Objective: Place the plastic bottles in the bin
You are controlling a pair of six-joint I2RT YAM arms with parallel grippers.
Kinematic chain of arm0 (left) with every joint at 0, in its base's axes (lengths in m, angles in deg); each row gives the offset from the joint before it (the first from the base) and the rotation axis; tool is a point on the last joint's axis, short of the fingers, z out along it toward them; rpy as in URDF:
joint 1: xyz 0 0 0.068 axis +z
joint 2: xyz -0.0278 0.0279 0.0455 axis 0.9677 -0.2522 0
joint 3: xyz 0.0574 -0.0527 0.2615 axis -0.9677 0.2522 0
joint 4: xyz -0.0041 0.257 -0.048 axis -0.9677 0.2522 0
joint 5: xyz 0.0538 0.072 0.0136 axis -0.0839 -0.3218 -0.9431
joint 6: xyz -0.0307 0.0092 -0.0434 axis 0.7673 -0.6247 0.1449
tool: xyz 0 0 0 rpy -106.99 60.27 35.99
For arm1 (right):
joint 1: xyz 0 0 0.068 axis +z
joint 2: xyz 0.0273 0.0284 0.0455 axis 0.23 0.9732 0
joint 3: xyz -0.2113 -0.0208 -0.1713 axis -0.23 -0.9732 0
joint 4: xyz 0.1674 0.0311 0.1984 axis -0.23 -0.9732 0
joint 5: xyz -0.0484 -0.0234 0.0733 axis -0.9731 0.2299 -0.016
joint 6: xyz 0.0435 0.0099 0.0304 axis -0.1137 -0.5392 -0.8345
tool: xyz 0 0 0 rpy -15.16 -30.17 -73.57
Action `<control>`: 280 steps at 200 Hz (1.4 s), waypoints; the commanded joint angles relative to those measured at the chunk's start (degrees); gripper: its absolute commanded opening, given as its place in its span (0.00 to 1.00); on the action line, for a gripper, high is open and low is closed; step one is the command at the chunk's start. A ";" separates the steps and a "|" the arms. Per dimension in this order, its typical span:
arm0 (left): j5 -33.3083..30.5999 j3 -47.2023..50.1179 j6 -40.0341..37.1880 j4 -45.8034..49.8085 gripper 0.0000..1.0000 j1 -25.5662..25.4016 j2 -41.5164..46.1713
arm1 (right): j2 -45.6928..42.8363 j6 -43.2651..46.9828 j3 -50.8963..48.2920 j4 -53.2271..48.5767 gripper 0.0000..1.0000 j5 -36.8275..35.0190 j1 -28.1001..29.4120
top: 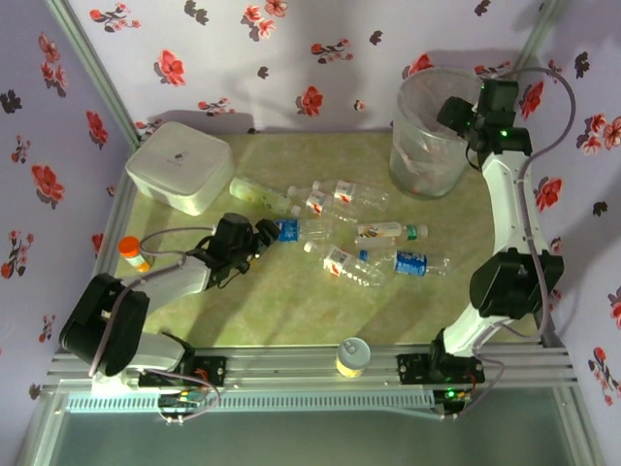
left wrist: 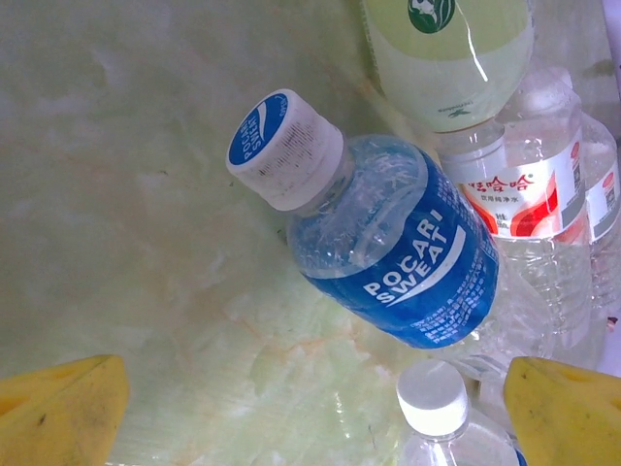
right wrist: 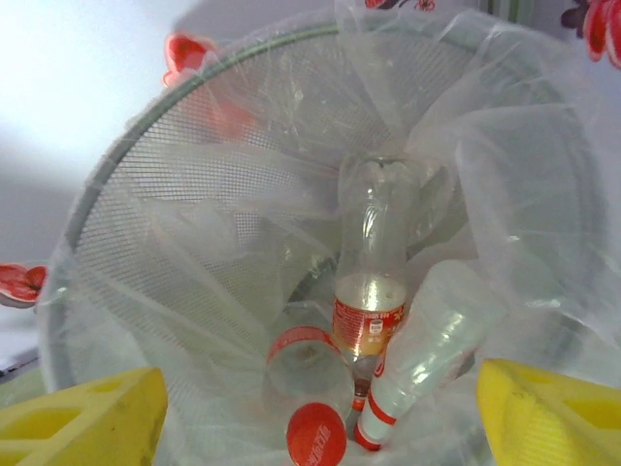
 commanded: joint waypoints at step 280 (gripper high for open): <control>-0.13 -18.05 -4.60 -6.43 0.55 0.68 -14.52 | -28.49 -2.62 -32.30 4.22 0.86 22.20 8.97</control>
